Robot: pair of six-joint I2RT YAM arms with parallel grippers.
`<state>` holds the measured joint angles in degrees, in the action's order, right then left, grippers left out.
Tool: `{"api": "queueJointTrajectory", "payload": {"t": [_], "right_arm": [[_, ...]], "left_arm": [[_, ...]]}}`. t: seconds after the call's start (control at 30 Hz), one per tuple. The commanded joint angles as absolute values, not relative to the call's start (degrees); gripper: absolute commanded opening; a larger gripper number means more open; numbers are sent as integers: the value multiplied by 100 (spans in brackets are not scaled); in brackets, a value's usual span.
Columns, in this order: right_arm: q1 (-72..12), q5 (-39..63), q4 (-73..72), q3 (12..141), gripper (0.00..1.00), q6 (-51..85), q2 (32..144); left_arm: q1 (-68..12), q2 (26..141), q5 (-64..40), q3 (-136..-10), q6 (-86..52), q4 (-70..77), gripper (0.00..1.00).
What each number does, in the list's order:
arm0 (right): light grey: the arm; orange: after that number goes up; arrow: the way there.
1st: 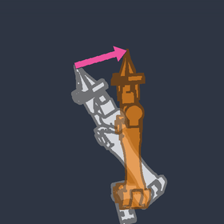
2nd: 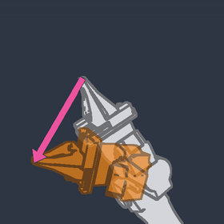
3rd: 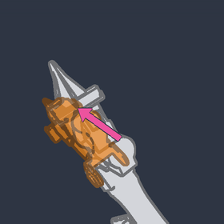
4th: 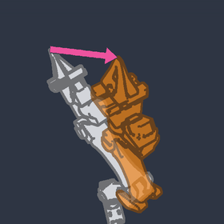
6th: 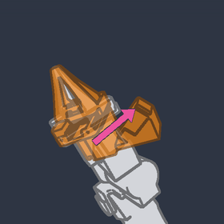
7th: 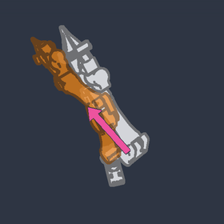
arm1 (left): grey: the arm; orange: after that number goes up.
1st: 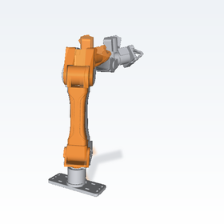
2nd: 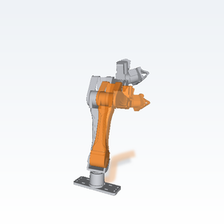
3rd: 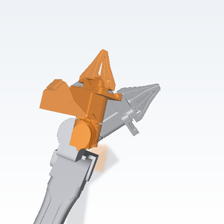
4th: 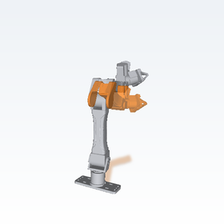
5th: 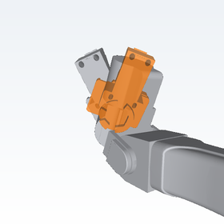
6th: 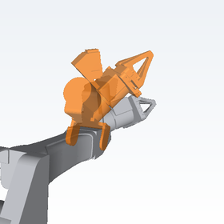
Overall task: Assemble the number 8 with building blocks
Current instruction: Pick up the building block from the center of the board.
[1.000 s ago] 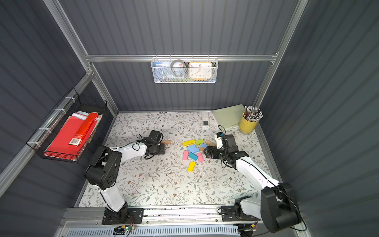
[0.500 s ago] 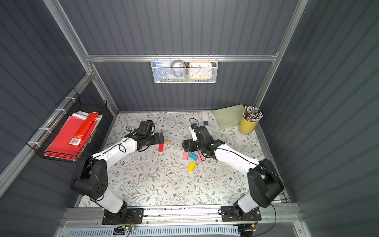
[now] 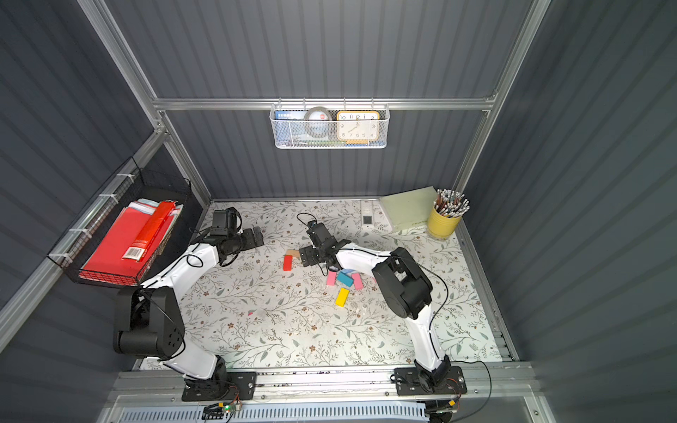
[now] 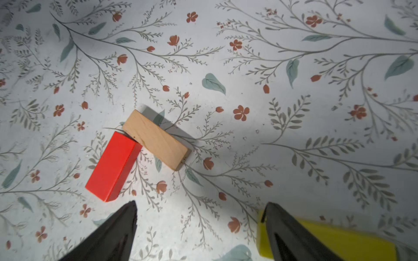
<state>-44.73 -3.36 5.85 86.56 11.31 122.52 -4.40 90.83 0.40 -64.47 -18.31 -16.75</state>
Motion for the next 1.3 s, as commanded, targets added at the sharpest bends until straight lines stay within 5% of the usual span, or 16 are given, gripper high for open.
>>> {"api": "queueJointTrajectory", "payload": {"t": [0.0, 1.27], "right_arm": [[-4548, -600, 786, 9041, 93, 999, 12553], [-4645, -1291, 1028, 9576, 93, 856, 13199]], "left_arm": [[-404, 8853, -52, -6299, -1591, -1590, 99], [-405, 8846, -237, -6026, -1386, -1353, 100]]}}
